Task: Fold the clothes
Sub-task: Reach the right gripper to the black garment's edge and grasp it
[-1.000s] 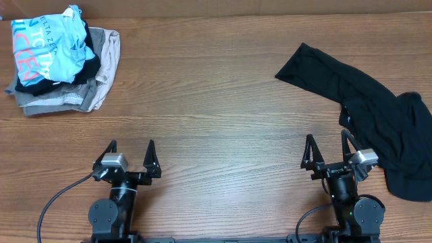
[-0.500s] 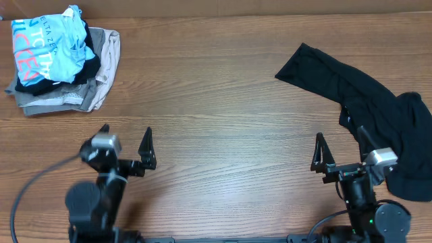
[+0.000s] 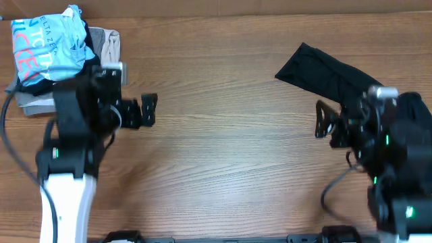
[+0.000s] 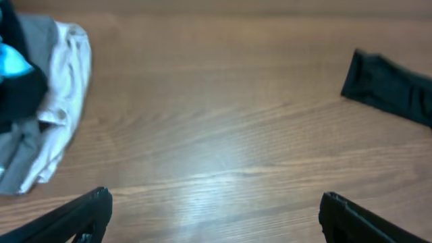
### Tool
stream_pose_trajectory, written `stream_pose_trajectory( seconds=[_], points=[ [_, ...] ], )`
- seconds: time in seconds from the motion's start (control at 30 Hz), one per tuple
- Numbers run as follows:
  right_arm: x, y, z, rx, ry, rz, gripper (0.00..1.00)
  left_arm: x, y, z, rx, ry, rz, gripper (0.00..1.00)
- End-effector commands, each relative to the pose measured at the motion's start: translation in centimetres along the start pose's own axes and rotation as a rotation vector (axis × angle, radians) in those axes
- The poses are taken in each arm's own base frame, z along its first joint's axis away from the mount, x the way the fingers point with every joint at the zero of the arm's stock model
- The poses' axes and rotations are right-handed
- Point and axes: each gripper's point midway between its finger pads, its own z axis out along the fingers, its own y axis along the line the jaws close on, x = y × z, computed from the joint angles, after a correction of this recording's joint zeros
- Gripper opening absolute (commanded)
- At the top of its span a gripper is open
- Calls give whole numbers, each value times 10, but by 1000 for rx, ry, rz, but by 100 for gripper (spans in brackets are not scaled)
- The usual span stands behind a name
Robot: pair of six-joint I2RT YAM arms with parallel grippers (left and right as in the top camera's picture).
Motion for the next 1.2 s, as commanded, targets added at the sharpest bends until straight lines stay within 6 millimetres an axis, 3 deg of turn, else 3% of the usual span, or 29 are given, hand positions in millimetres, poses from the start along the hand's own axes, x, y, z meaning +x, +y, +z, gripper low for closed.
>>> stream_pose_trajectory(
  seconds=[0.0, 0.1, 0.3, 0.37, 0.47, 0.63, 0.77, 0.97, 1.17],
  points=[
    [-17, 3, 19, 0, 71, 5, 100, -14, 1, 19, 32, 50, 26, 100],
    [-19, 4, 46, -16, 152, 19, 100, -15, -1, 44, 88, 85, 12, 100],
    [-24, 31, 111, -233, 166, 38, 100, -8, -10, 83, 211, 129, -13, 99],
    [-24, 30, 134, -248, 157, 36, 98, -5, -7, 92, 211, 144, -19, 100],
    [-16, 20, 171, -225, 156, 35, 88, -4, -4, 97, 205, 149, -21, 100],
    [20, -9, 238, -112, 198, 35, 80, -10, 3, 100, 162, 124, -7, 100],
    [53, -28, 275, -20, 238, 77, 78, -9, 9, 101, 128, 127, -5, 100],
    [92, -38, 312, 48, 268, 84, 71, -6, 13, 101, 101, 138, -7, 99],
    [120, -53, 331, 160, 278, 122, 65, -4, 18, 101, 74, 149, -9, 96]
  ],
)
